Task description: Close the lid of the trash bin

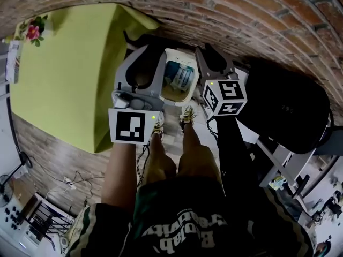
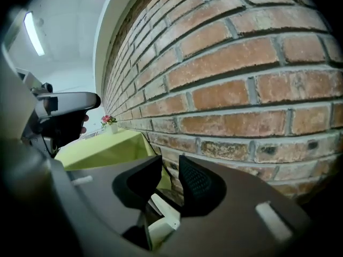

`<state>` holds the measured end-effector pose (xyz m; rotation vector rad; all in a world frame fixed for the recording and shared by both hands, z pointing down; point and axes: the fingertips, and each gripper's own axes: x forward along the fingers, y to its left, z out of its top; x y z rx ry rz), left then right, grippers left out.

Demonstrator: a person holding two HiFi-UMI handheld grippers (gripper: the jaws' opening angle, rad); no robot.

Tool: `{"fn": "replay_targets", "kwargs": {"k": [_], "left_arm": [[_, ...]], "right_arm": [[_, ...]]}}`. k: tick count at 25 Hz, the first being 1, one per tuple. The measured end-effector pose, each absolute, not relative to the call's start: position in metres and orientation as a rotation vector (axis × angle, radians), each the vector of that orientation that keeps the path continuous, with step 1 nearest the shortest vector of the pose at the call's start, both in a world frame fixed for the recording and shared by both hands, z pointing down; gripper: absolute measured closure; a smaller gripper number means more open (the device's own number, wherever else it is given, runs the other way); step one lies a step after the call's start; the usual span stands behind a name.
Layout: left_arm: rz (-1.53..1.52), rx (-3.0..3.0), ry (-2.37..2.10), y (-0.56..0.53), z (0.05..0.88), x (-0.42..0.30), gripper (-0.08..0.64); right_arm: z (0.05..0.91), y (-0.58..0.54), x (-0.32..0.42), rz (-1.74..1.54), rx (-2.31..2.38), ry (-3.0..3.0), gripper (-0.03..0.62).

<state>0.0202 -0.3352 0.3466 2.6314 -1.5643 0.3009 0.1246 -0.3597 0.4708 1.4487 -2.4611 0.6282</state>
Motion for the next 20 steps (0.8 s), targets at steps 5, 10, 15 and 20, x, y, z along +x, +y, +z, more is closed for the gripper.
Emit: {"fn": "replay_targets", "kwargs": {"k": [5, 10, 15, 20], "left_arm": [[0.344, 2.622, -1.545, -0.329, 0.374, 0.022, 0.459], [0.374, 2.59, -1.549, -0.326, 0.389, 0.016, 0.457], [0.386, 2.583, -1.547, -0.322, 0.396, 0.011, 0.459], [0.434, 2.556, -1.557, -0.32, 0.405, 0.003, 0.462]], "right_arm": [[0.508, -0.36, 0.123, 0.676, 1.417, -2.415, 0.479], [0.535, -0.368, 0.123, 0.696, 1.406, -2.381, 0.477], [0.559, -0.373, 0.118, 0.709, 1.378, -2.34, 0.477], [0.587, -0.377, 0.113, 0.777, 1.349, -2.286, 0.477]]}}
